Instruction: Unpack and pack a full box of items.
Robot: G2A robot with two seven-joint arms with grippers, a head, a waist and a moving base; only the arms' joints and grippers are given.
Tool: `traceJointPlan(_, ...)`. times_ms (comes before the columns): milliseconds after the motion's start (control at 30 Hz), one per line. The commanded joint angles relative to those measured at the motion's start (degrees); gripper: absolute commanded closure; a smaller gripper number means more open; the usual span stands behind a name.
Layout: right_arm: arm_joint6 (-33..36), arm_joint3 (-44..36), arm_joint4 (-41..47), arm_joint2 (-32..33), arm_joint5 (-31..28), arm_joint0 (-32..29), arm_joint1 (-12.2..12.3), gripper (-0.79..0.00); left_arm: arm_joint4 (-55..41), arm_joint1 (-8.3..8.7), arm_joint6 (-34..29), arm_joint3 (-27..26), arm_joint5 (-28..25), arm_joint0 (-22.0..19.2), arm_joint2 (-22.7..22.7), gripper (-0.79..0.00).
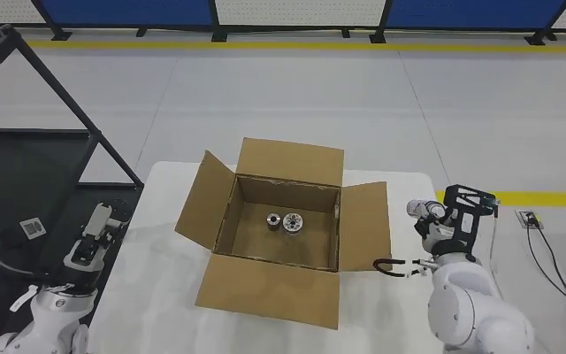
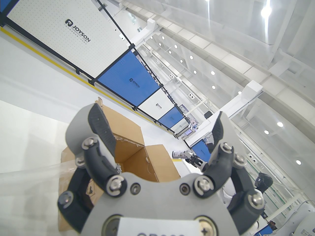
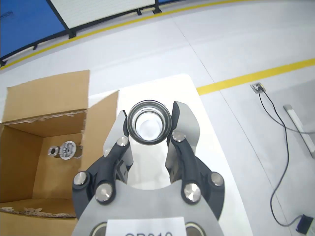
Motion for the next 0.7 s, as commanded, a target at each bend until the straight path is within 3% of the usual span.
traceJointPlan(0,2.3,3.5,0.1,1.6,-1.2,0.8,0.1,0.000,0.0,0.00,0.0,0.0,0.0,0.0,0.0,-0.785)
traceJointPlan(300,7.1,17.9,2.2,6.1,-5.0,5.8,0.6,0.000,0.0,0.00,0.0,0.0,0.0,0.0,0.0,-0.785)
traceJointPlan(667,6.4,25.6,1.1,6.6,-6.3,8.5,0.9,0.000,0.0,0.00,0.0,0.0,0.0,0.0,0.0,-0.785)
